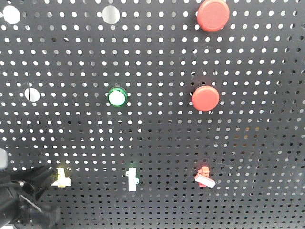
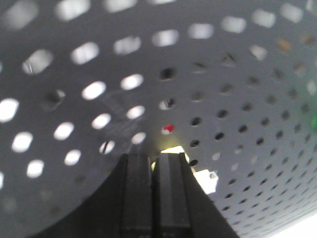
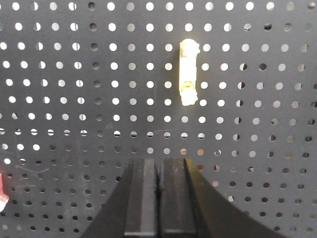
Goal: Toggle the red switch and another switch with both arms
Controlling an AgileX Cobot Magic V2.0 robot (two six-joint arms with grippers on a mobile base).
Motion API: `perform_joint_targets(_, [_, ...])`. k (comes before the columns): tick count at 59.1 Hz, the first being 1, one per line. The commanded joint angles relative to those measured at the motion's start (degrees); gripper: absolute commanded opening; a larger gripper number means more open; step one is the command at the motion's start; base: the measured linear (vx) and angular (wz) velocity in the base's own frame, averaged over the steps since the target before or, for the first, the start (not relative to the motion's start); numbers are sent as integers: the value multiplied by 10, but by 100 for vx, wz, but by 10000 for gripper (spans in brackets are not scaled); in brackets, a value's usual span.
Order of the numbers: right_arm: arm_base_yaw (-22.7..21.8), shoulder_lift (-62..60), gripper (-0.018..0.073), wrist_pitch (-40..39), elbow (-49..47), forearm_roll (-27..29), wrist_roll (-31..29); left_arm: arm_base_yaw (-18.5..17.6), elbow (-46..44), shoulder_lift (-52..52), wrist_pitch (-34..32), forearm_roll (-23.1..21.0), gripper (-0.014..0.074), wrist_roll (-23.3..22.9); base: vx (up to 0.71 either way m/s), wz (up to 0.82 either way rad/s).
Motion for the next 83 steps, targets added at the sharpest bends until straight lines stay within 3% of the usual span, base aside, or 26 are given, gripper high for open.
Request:
perform_joint_targets(1, [-3, 6, -6, -52, -20, -3, -3, -3, -14, -6, 48, -20, 2, -21, 0, 0])
perform_joint_targets(15, [-3, 6, -6, -52, -20, -3, -3, -3, -14, -36, 128, -24, 2, -24, 0, 0])
perform_joint_targets(35, [6, 11, -6, -62, -20, -4, 25, -3, -14, -138, 98, -23, 2, -23, 0, 0])
perform_joint_targets(44, [65, 40, -6, -107, -20, -6, 31, -3, -14, -176, 92, -22, 2, -23, 0, 0])
perform_joint_targets(64, [270, 195, -6, -197, -50, -6, 17, -3, -14, -189, 92, -22, 2, -23, 0, 0])
perform_joint_targets(69, [290, 239, -6, -210, -76, -6, 15, -3, -14, -189, 92, -22, 2, -23, 0, 0])
perform_joint_targets(83, [291, 327, -6, -217, -133, -5, 27, -3, -14, -189, 92, -23, 2, -24, 0, 0])
